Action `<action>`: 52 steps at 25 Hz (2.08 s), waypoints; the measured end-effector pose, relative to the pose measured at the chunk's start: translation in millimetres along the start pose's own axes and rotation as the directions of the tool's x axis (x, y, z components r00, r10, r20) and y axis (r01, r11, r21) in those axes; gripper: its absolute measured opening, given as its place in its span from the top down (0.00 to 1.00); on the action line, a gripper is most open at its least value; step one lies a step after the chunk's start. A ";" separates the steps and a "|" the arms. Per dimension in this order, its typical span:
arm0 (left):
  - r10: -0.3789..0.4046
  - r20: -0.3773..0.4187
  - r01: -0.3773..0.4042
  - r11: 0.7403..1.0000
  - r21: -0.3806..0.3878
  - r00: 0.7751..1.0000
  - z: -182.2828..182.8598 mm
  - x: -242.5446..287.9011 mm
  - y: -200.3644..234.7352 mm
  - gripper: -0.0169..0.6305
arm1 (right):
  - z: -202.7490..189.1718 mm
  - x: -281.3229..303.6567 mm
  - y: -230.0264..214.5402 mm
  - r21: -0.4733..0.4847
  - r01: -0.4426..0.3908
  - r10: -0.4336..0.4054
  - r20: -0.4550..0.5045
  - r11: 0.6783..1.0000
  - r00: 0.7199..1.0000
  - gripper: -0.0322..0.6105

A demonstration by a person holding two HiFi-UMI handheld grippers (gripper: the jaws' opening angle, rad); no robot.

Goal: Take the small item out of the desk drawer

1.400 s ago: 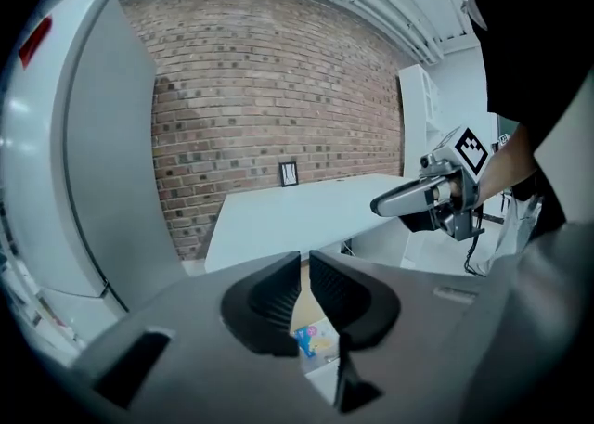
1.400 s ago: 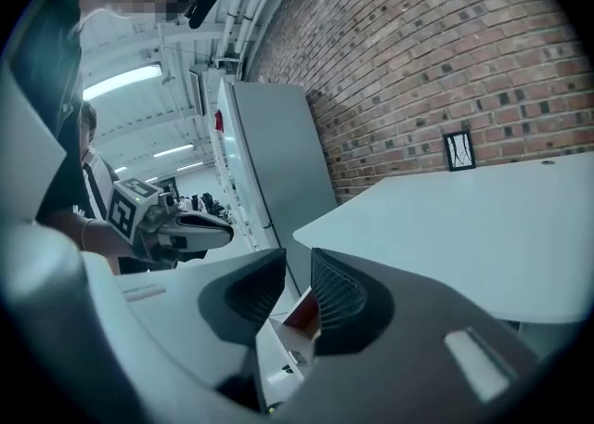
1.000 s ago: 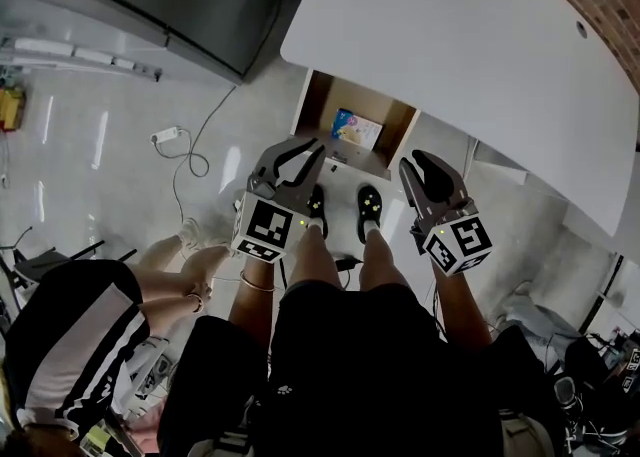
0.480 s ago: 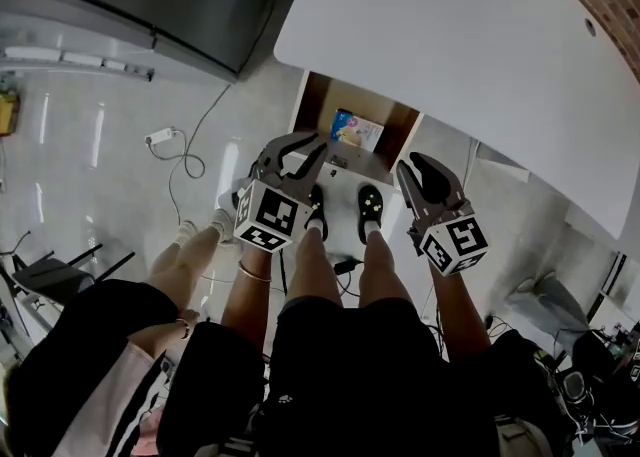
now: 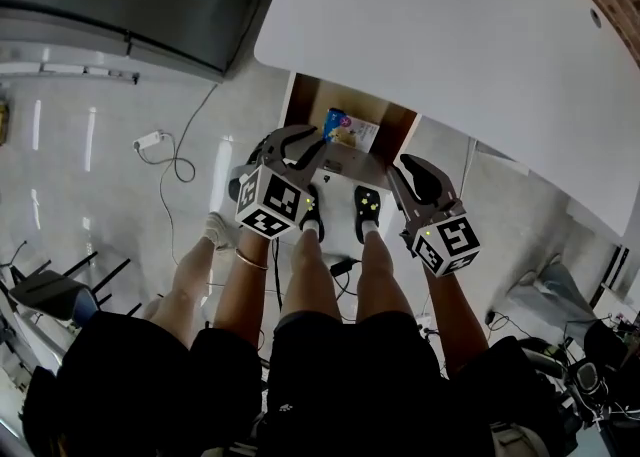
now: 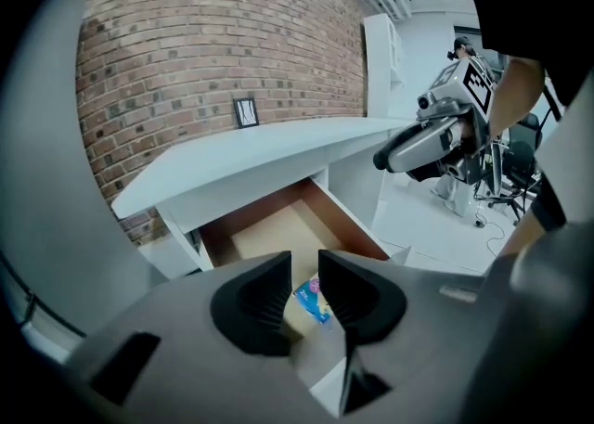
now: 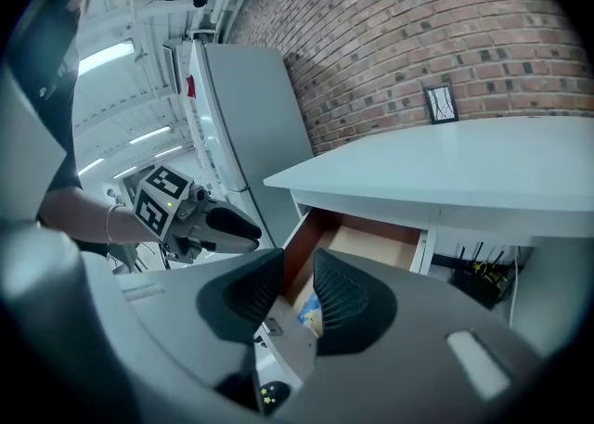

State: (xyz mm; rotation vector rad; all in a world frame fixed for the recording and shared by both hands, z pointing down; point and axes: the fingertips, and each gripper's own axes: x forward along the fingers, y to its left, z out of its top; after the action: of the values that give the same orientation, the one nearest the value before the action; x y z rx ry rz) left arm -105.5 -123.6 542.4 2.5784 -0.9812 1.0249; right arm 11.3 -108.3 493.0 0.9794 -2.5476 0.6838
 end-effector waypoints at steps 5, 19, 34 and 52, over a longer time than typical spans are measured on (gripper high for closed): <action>-0.036 -0.046 0.038 0.998 0.041 0.998 -16.7 28.3 2.5 0.81 | -12.5 13.8 -9.2 0.007 0.013 -0.013 -0.006 1.000 1.000 0.80; -0.132 -0.208 0.159 0.980 0.119 0.969 -65.7 105.8 -2.6 0.77 | -38.5 38.8 -20.8 0.001 0.013 -0.013 -0.044 1.000 0.999 0.79; -0.201 -0.338 0.263 0.953 0.148 0.920 -100.5 166.6 -11.4 0.75 | -54.5 53.7 -30.0 0.030 0.011 -0.009 -0.067 0.999 0.998 0.79; -0.243 -0.414 0.325 0.935 0.140 0.877 -115.1 193.9 -12.2 0.73 | -58.4 53.5 -38.6 0.048 0.021 -0.017 -0.077 0.999 0.997 0.78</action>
State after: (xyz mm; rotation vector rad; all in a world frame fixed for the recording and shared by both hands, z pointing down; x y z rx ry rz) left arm -54.9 -166.9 758.2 2.4221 -0.3958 1.5373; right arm 7.4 -130.5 578.1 0.9730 -2.4636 0.7665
